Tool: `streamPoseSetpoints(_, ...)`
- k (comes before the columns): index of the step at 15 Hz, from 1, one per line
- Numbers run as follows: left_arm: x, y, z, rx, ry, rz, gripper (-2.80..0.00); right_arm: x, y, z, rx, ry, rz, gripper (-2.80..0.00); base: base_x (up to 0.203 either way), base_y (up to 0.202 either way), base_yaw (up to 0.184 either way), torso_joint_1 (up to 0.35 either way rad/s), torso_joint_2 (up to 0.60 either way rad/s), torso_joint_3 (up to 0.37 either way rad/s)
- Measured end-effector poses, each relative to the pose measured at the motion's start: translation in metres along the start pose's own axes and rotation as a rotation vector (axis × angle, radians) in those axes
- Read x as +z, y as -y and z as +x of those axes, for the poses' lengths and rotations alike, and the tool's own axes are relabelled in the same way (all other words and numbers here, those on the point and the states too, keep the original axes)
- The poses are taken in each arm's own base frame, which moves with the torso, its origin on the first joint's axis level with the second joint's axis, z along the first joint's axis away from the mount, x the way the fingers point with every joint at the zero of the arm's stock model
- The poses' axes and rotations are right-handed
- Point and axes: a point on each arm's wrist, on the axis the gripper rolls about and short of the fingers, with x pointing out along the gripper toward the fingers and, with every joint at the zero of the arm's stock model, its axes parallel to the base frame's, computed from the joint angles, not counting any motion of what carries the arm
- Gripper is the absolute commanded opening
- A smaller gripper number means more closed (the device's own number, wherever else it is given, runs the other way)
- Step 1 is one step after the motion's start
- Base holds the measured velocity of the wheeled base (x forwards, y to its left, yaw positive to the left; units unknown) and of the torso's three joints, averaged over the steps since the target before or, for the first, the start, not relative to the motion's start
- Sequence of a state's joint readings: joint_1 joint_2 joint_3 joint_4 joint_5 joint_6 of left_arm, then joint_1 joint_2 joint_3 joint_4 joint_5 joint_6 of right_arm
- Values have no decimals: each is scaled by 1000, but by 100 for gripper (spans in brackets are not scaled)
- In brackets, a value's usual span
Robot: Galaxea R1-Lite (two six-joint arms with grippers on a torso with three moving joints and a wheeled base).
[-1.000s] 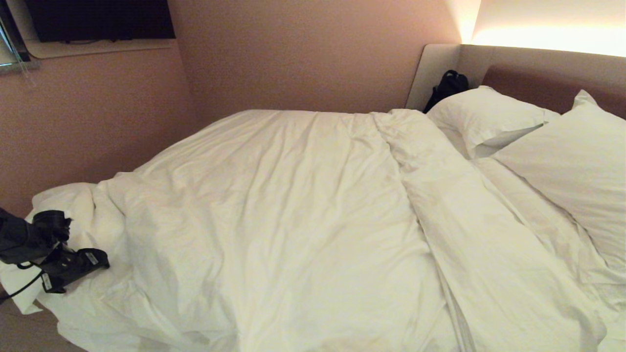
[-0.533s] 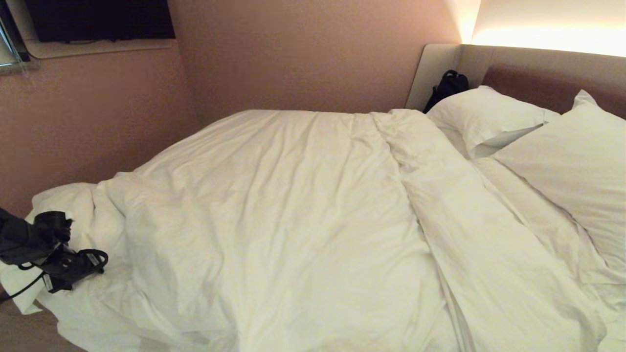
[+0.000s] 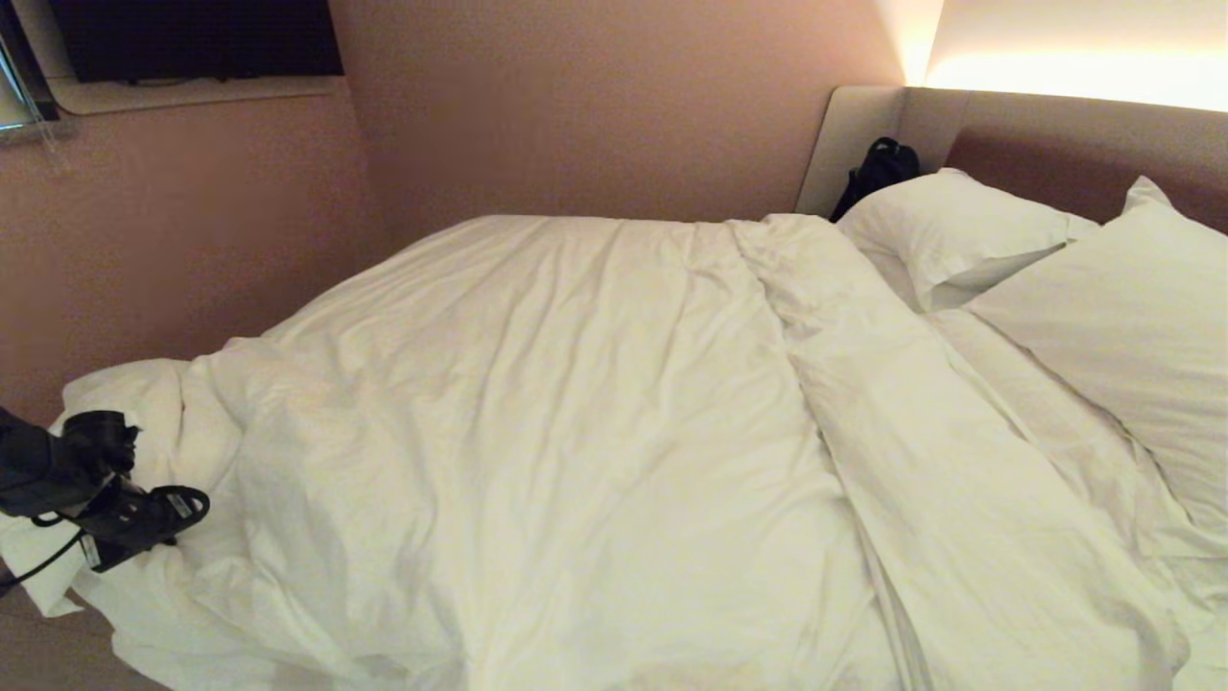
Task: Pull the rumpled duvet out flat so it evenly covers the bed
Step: Flatten the corners of the folded blanket
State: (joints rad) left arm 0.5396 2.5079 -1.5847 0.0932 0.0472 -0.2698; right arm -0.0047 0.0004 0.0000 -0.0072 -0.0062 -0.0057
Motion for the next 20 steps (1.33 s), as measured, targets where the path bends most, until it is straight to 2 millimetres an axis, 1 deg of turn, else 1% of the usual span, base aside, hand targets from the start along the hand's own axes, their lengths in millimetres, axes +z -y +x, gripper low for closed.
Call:
streamPoseSetpoints(4, 5, 1, -11, -5, 17, 0, -280, 0, 0, 0, 0, 0, 0, -280, 0, 0, 0, 0, 0, 0)
streamPoseSetpoints(8, 15, 0, -33, -11, 56, 2, -280, 0, 0, 0, 0, 0, 0, -280, 0, 0, 0, 0, 0, 0)
streamPoseSetpoints(10, 21, -4, -50, -12, 87, 14, -280, 0, 0, 0, 0, 0, 0, -280, 0, 0, 0, 0, 0, 0)
streamPoseSetpoints(15, 35, -17, -103, -9, 177, 37, -280, 0, 0, 0, 0, 0, 0, -280, 0, 0, 0, 0, 0, 0)
streamPoseSetpoints(17, 37, -21, -120, -7, 205, 47, -280, 0, 0, 0, 0, 0, 0, -280, 0, 0, 0, 0, 0, 0)
streamPoseSetpoints(20, 39, -27, -153, -3, 258, 73, -280, 0, 0, 0, 0, 0, 0, -280, 0, 0, 0, 0, 0, 0)
